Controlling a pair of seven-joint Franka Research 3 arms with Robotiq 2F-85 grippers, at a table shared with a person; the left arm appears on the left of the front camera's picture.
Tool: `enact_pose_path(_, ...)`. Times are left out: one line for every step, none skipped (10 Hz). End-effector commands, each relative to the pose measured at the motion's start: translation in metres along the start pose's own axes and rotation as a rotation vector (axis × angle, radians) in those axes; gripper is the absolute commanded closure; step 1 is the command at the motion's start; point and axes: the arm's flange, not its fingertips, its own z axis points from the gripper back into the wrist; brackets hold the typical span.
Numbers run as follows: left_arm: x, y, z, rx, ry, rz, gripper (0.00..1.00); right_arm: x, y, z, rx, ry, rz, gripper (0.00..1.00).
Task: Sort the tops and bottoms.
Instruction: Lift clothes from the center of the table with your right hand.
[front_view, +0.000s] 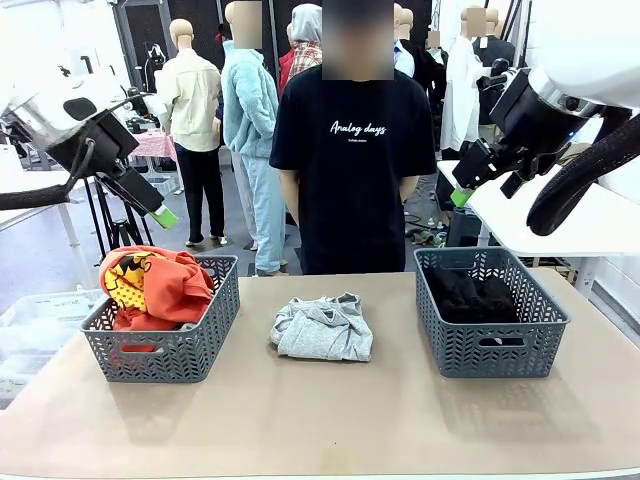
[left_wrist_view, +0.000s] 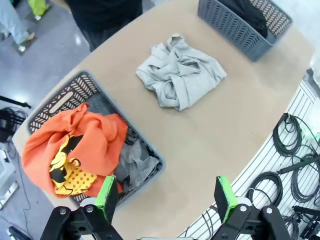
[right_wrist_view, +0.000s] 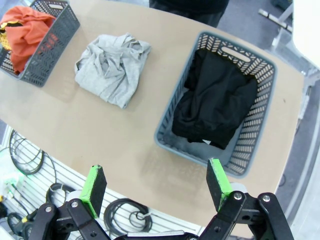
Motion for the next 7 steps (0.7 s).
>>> enact_pose_path(-0.003, 0.004, 0.009, 0.016, -0.007, 0.012, 0.0, 0.001, 0.0, 0.001, -0.006, 0.012, -0.003, 0.0)
enact_pose_path(-0.003, 0.004, 0.009, 0.016, -0.007, 0.012, 0.0, 0.001, 0.0, 0.001, -0.006, 0.012, -0.003, 0.0)
enact_pose_path(-0.003, 0.004, 0.009, 0.016, -0.007, 0.012, 0.0, 0.001, 0.0, 0.001, -0.006, 0.012, -0.003, 0.0)
enact_pose_path(-0.003, 0.004, 0.009, 0.016, -0.007, 0.012, 0.0, 0.0, 0.0, 0.0, 0.0, 0.0, 0.0, 0.0)
enact_pose_path(-0.003, 0.004, 0.009, 0.016, -0.007, 0.012, 0.0, 0.003, 0.021, 0.004, -0.076, 0.066, 0.031, 0.0)
enact_pose_path(-0.003, 0.004, 0.009, 0.016, -0.007, 0.012, 0.0, 0.007, 0.023, -0.003, -0.029, 0.079, 0.061, 0.0)
enact_pose_path(-0.003, 0.004, 0.009, 0.016, -0.007, 0.012, 0.0, 0.011, 0.017, -0.012, 0.017, 0.084, 0.074, 0.0)
